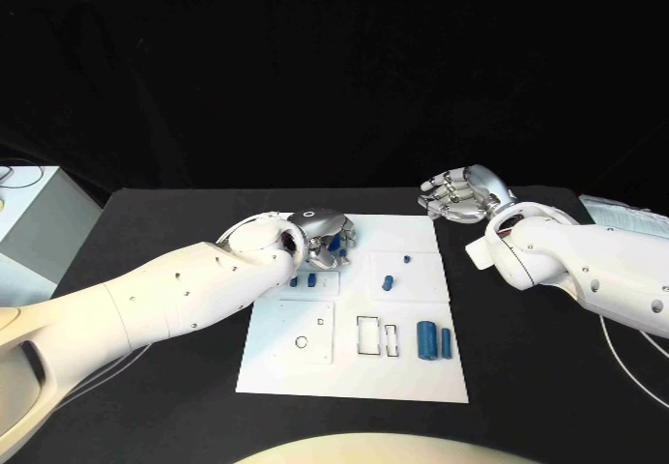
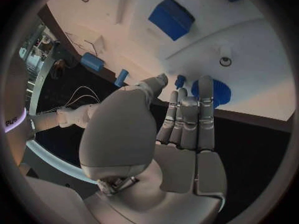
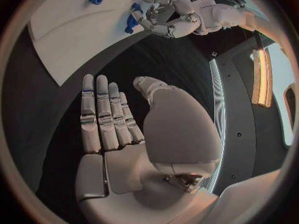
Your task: Assemble the parts on the task board
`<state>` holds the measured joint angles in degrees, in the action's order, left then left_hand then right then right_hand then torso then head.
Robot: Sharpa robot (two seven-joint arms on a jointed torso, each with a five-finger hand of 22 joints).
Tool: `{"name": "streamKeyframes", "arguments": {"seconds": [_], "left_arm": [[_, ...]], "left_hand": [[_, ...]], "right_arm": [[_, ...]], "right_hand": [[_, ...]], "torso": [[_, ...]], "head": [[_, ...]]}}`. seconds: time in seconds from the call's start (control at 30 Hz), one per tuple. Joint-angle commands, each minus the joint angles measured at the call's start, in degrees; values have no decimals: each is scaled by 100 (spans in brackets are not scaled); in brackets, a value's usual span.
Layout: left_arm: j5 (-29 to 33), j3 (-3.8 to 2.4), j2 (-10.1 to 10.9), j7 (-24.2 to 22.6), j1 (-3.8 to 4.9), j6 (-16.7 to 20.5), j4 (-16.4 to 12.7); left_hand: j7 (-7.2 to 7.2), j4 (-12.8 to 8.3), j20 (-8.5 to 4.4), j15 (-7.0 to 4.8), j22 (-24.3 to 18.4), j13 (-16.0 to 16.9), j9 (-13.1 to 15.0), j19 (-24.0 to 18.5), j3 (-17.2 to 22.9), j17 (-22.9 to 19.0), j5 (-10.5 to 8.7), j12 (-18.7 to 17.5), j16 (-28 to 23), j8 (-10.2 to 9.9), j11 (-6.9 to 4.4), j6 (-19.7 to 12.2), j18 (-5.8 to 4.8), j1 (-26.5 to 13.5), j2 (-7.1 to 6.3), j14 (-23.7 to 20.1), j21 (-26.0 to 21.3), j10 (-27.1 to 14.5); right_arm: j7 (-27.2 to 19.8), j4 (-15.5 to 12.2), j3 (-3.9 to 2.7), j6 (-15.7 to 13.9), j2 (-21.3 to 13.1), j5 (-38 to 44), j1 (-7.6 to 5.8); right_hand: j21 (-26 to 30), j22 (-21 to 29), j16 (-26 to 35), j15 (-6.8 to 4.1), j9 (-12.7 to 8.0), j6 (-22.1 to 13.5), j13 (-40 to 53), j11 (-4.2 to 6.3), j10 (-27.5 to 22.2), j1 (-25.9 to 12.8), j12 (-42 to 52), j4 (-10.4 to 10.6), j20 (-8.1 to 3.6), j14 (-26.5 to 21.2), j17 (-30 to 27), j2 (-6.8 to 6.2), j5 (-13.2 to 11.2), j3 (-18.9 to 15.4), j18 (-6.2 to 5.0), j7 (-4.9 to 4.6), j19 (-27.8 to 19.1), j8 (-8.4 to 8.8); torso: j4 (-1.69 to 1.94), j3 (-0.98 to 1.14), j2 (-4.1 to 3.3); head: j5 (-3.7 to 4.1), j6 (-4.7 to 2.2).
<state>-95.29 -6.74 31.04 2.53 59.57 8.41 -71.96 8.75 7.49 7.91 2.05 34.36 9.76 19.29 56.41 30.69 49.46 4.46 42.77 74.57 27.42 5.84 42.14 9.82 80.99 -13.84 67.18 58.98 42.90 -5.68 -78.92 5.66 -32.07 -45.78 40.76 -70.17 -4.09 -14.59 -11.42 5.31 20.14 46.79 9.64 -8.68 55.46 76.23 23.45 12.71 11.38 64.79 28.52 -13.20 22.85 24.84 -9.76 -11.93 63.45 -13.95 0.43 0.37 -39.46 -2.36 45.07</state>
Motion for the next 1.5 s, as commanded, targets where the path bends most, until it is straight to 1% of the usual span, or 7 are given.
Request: {"name": "streamKeyframes", "arguments": {"seconds": [0.03,0.33,0.6,0.9,1.0,1.23,1.5], "left_arm": [[-132,-1,-29,130,13,-210,16],[-116,0,-64,189,27,-367,85],[14,1,-49,184,32,-602,44],[51,1,-25,178,32,-740,17],[53,0,-23,171,32,-753,12],[59,0,-16,122,32,-739,6],[99,0,-16,10,32,-697,7]], "left_hand": [[5,1,1,-3,14,-17,-23,28,59,7,15,-44,38,-33,14,45,74,69,4,13,32,4],[0,-42,3,-3,61,-78,-83,4,208,-41,15,-102,89,-92,18,140,74,147,38,-4,99,27],[-5,-76,15,8,98,-104,-128,-23,302,-35,9,-111,147,-145,29,206,72,163,44,9,152,56],[-73,-153,-26,-60,245,-122,-183,-24,479,-26,12,-72,266,-208,-54,470,66,159,112,39,301,273],[-97,-199,-67,-106,266,-185,-202,-57,575,-88,13,-183,279,-259,-86,580,69,151,123,10,336,357],[-93,-263,-77,-108,374,-290,-223,-47,691,-125,6,-387,333,-362,-103,759,49,79,165,32,436,624],[-83,-400,-92,-127,579,-395,-174,48,816,-87,7,-686,411,-432,-135,1040,22,83,301,134,597,1057]], "right_arm": [[-71,-11,-2,68,5,10,0],[-71,-15,-2,72,11,10,-2],[-75,-15,-2,72,11,11,-3],[-81,-12,-2,76,9,11,-3],[-83,-14,-2,76,8,11,-3],[-85,-14,-2,78,10,11,-3],[-88,-10,-2,78,12,11,-3]], "right_hand": [[18,9,27,15,-5,-31,-9,-16,-15,31,26,-24,17,38,-8,11,35,1,-73,-100,32,-38],[17,13,30,16,-6,-30,-13,-17,-14,32,27,-27,16,40,-9,12,44,5,-73,-101,33,-39],[16,17,32,16,-6,-29,-17,-17,-13,31,28,-29,16,42,-9,12,54,9,-72,-102,34,-40],[15,22,35,16,-7,-28,-22,-18,-11,28,29,-28,16,44,-10,13,65,12,-72,-102,36,-41],[15,22,35,16,-7,-28,-22,-18,-11,28,29,-28,16,44,-10,13,65,12,-72,-102,36,-41],[15,23,35,16,-7,-28,-23,-18,-11,26,29,-28,17,45,-10,14,67,12,-72,-103,36,-41],[14,29,39,17,-8,-27,-28,-20,-9,17,30,-24,17,47,-11,14,77,14,-71,-104,37,-41]], "torso": [[4,1,-1],[5,-2,2],[8,-4,3],[8,-8,6],[8,-8,5],[8,-4,5],[6,-5,4]], "head": [[1,6],[0,16],[4,34],[4,44],[2,48],[-2,50],[-5,52]]}}
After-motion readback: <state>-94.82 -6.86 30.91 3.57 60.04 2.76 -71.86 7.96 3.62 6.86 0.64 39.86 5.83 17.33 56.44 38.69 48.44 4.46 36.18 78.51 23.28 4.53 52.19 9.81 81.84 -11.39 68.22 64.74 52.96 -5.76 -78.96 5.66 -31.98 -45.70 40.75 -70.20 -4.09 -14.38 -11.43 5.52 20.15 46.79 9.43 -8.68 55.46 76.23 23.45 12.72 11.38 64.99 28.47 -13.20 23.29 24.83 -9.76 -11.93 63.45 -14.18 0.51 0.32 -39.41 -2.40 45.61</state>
